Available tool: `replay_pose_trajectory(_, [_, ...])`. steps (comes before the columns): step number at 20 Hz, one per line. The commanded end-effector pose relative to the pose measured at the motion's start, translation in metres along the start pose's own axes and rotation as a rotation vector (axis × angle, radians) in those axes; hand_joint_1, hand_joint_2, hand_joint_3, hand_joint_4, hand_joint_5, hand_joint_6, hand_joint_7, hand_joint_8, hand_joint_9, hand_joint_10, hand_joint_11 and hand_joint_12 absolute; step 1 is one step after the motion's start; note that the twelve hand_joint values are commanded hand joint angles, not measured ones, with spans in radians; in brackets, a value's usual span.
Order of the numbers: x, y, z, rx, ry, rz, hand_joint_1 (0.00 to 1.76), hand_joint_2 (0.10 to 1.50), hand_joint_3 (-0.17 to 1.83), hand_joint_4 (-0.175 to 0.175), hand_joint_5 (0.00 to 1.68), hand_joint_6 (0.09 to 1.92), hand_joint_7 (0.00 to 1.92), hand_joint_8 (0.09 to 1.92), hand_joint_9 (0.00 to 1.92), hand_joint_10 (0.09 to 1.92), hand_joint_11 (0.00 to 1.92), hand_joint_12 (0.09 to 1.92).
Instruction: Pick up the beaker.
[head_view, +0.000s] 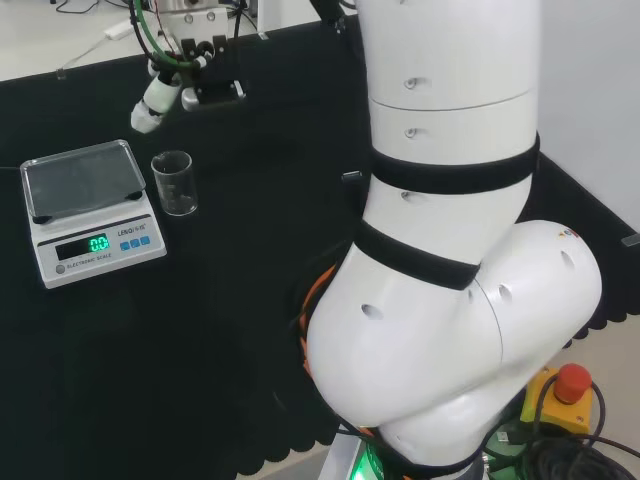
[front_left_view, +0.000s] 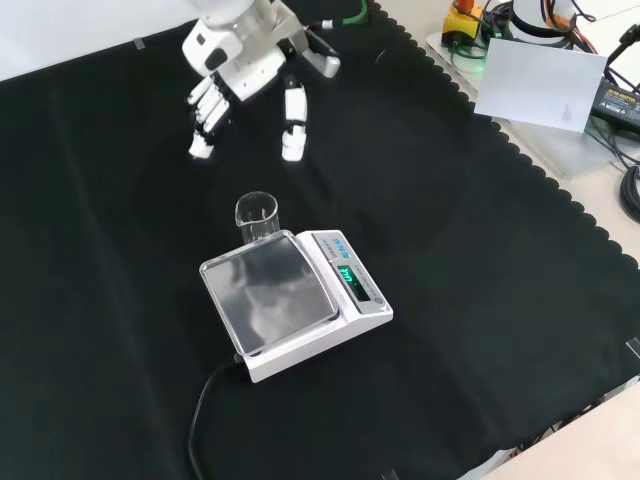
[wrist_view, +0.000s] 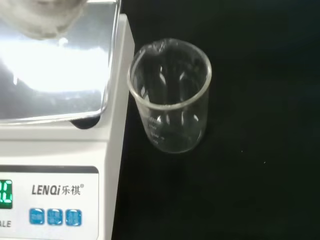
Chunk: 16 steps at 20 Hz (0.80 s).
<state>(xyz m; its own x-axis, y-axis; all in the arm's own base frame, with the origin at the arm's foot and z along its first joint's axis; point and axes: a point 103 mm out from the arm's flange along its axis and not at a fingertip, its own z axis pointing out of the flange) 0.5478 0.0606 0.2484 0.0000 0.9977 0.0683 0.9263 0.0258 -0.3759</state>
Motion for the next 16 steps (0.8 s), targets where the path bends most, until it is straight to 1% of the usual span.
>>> replay_pose_trajectory(1, [-0.001, 0.014, 0.018, 0.037, -0.046, -0.026, 0.73, 0.61, 0.19, 0.011, 0.22, 0.09, 0.16, 0.71, 0.25, 0.88, 0.04, 1.51])
replay_pose_trajectory(3, [0.001, 0.015, 0.024, 0.051, -0.076, -0.034, 0.72, 0.60, 0.19, 0.019, 0.18, 0.09, 0.12, 0.71, 0.20, 0.89, 0.01, 1.50])
replay_pose_trajectory(5, [0.003, 0.017, 0.028, 0.059, -0.114, -0.038, 0.70, 0.59, 0.18, 0.030, 0.12, 0.09, 0.06, 0.70, 0.13, 0.90, 0.00, 1.45])
replay_pose_trajectory(8, [0.004, 0.020, 0.036, 0.071, -0.128, -0.041, 0.68, 0.58, 0.16, 0.042, 0.02, 0.09, 0.01, 0.63, 0.05, 0.90, 0.00, 1.37])
replay_pose_trajectory(13, [0.011, 0.027, 0.051, 0.080, -0.171, -0.052, 0.70, 0.58, 0.13, 0.056, 0.00, 0.09, 0.00, 0.51, 0.01, 0.91, 0.00, 1.34])
replay_pose_trajectory(16, [0.012, 0.033, 0.058, 0.079, -0.179, -0.052, 0.74, 0.58, 0.13, 0.068, 0.00, 0.09, 0.00, 0.48, 0.01, 0.91, 0.00, 1.36])
